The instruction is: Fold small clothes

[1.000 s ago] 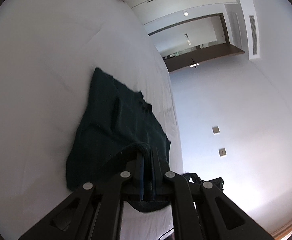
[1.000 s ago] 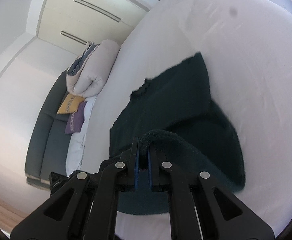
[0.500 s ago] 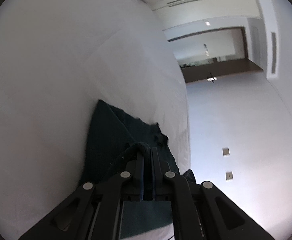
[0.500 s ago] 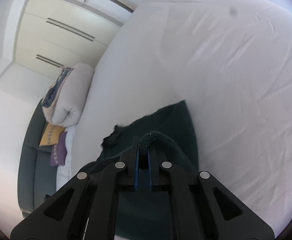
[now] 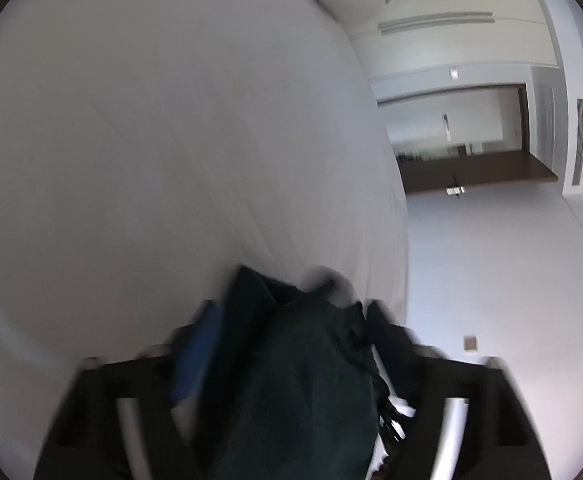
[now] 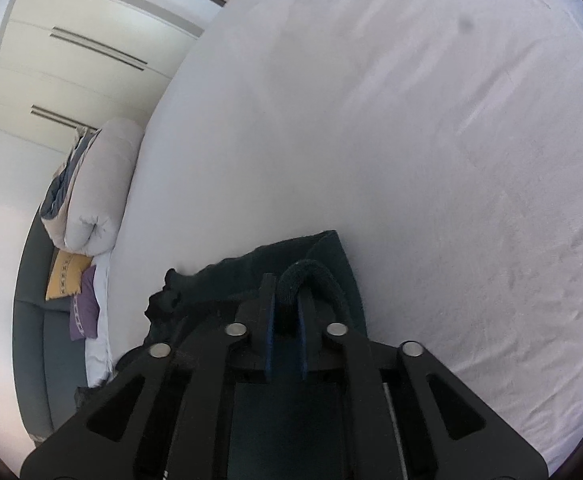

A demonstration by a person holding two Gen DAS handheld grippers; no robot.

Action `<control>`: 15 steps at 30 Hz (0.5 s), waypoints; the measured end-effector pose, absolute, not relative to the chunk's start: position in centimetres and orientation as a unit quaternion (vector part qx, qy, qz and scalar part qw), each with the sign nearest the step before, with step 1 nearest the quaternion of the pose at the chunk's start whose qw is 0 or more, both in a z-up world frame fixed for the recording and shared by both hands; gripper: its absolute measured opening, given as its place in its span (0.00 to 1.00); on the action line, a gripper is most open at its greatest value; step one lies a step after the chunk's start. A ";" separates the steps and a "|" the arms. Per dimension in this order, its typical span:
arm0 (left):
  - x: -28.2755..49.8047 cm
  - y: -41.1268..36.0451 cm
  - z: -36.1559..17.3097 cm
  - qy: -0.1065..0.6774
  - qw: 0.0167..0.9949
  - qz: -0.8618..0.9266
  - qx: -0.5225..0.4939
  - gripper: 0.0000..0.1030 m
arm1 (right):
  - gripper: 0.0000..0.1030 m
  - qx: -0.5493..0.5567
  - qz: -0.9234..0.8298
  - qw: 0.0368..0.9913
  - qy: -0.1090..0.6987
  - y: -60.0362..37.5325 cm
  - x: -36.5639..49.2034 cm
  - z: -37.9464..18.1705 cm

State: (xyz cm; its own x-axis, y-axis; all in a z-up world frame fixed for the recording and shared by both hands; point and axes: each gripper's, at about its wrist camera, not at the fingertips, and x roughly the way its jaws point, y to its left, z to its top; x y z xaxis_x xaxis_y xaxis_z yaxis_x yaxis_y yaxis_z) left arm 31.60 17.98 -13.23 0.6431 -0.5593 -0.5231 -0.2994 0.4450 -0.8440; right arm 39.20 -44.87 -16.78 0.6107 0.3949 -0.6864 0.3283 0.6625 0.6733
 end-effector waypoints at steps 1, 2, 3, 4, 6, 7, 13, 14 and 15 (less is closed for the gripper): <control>31.0 18.2 -12.9 0.412 0.750 -0.083 -0.510 0.79 | 0.26 0.405 0.022 0.803 0.437 -44.7 39.3 -16.6; 30.5 18.2 -12.7 0.413 0.754 -0.085 -0.503 0.78 | 0.31 0.399 0.024 0.807 0.434 -44.6 39.4 -16.5; 29.8 18.0 -12.6 0.415 0.759 -0.091 -0.494 0.76 | 0.47 0.396 0.025 0.810 0.432 -44.4 39.1 -16.2; 29.1 17.5 -12.3 0.419 0.767 -0.097 -0.476 0.74 | 0.60 0.395 0.030 0.815 0.423 -44.1 39.0 -15.7; 27.2 16.2 -11.9 0.430 0.787 -0.104 -0.430 0.67 | 0.64 0.377 0.023 0.830 0.410 -43.7 38.3 -14.3; 26.5 15.6 -11.8 0.433 0.794 -0.107 -0.413 0.66 | 0.64 0.360 0.014 0.839 0.408 -43.2 37.4 -13.4; 22.3 13.3 -12.4 0.445 0.827 -0.105 -0.327 0.64 | 0.64 0.264 0.004 0.868 0.420 -40.6 33.9 -11.0; 22.5 13.2 -12.4 0.444 0.830 -0.103 -0.320 0.64 | 0.64 0.254 0.004 0.869 0.424 -40.5 33.0 -11.1; 22.2 13.1 -12.5 0.443 0.835 -0.100 -0.311 0.64 | 0.64 0.246 0.006 0.870 0.428 -40.5 32.2 -11.2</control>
